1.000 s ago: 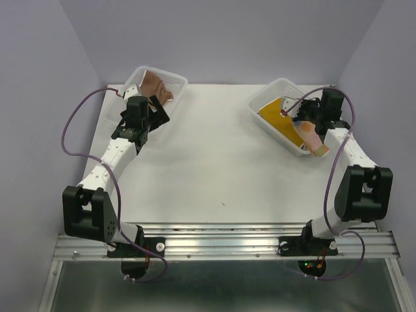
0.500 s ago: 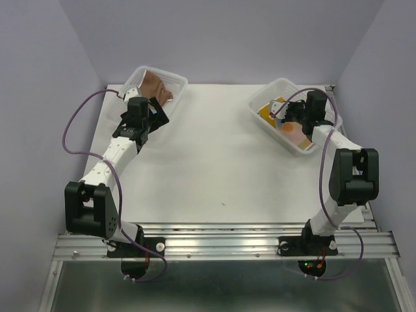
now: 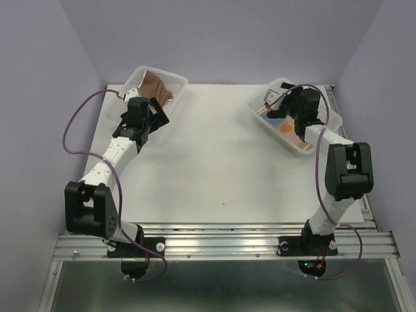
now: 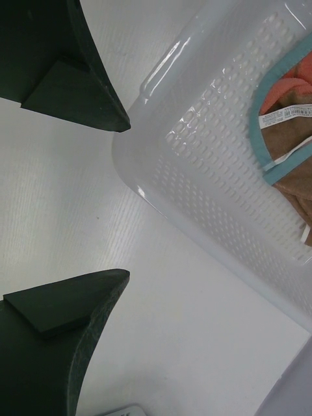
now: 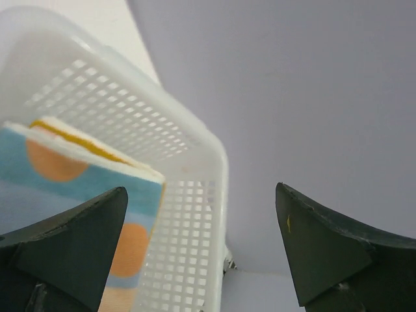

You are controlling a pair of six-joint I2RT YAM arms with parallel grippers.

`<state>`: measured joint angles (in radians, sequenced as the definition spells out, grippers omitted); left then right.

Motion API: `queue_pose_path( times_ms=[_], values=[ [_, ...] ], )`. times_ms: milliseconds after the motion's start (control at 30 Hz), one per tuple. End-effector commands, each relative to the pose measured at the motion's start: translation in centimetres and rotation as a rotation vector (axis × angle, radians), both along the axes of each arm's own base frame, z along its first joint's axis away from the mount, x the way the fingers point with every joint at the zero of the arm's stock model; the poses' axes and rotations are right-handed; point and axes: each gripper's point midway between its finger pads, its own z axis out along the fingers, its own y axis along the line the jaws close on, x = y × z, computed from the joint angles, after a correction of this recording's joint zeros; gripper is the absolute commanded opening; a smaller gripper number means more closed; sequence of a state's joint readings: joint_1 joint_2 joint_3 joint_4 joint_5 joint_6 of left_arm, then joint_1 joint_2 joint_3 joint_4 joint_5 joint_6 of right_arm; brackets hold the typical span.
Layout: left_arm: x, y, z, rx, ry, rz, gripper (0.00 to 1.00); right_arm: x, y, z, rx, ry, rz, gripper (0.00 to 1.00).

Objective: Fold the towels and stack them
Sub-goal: Neatly place the folded towel into the bin, then grab crumpled towel

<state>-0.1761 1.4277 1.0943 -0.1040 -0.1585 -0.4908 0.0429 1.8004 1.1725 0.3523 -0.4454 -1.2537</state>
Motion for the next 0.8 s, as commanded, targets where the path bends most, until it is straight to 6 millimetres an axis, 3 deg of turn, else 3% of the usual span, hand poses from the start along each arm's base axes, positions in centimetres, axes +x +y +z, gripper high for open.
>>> queue_pose_path(
  times_ms=[0,100,133,167,300,333,400,433,467,500,533,567,600,633,667,700,733,767],
  values=[
    [0.3,0.2,3.7,-0.003,-0.087,0.002,0.99,-0.1,-1.3,11.6,0.254,-0.282,-0.125,1.00],
    [0.8,0.4,5.1,0.009,-0.118,0.005,0.99,-1.6,-2.3,17.3,0.611,-0.302,-0.205,1.00],
    [1.0,0.5,5.6,0.012,-0.130,0.006,0.99,-1.8,-2.4,17.6,0.714,-0.252,-0.235,1.00],
    [1.7,0.6,6.1,0.025,-0.137,-0.006,0.99,-2.4,-2.8,20.2,0.906,-0.227,-0.263,1.00],
    [4.3,1.1,6.9,0.052,-0.132,-0.017,0.99,-3.8,-0.8,20.2,1.094,-0.053,-0.221,1.00],
    [5.1,1.2,7.0,0.058,-0.129,-0.023,0.99,-4.7,-0.7,21.3,1.168,-0.058,-0.199,1.00],
    [7.4,2.0,6.9,0.071,-0.109,-0.028,0.99,-5.5,-1.1,19.3,1.393,0.024,-0.252,1.00],
    [8.1,2.5,7.0,0.081,-0.103,-0.024,0.99,-6.3,-1.0,20.1,1.457,0.005,-0.218,1.00],
    [9.4,2.9,5.1,0.113,-0.059,-0.034,0.99,-7.5,-0.9,20.6,1.524,0.005,-0.192,1.00],
    [10.6,4.1,6.5,0.128,-0.076,-0.013,0.99,-8.2,-1.0,18.9,1.558,0.028,-0.203,1.00],
    [11.5,4.8,6.4,0.144,-0.070,0.001,0.99,-8.9,-1.0,19.1,1.595,0.024,-0.183,1.00],
    [12.9,5.4,3.9,0.161,-0.019,-0.004,0.99,-9.9,-0.9,19.7,1.636,0.036,-0.169,1.00],
    [14.3,5.6,5.3,0.161,-0.046,-0.020,0.99,-10.3,-0.8,19.3,1.657,0.061,-0.179,1.00],
    [15.7,6.1,2.0,0.174,0.021,-0.066,0.99,-10.4,-0.6,17.8,1.680,0.129,-0.225,1.00],
    [16.5,4.2,1.2,0.129,0.031,-0.176,0.99,-11.0,-0.5,17.8,1.680,0.147,-0.230,1.00],
    [17.5,5.4,2.6,0.119,0.022,-0.160,0.99,-11.2,-0.4,17.0,1.679,0.171,-0.253,1.00],
    [18.4,6.3,-0.5,0.117,0.089,-0.144,0.99,-11.4,-0.5,15.6,1.678,0.204,-0.292,1.00],
    [18.8,6.4,-1.0,0.118,0.103,-0.145,0.99,-11.7,-0.6,14.9,1.674,0.209,-0.307,1.00]
  ],
)
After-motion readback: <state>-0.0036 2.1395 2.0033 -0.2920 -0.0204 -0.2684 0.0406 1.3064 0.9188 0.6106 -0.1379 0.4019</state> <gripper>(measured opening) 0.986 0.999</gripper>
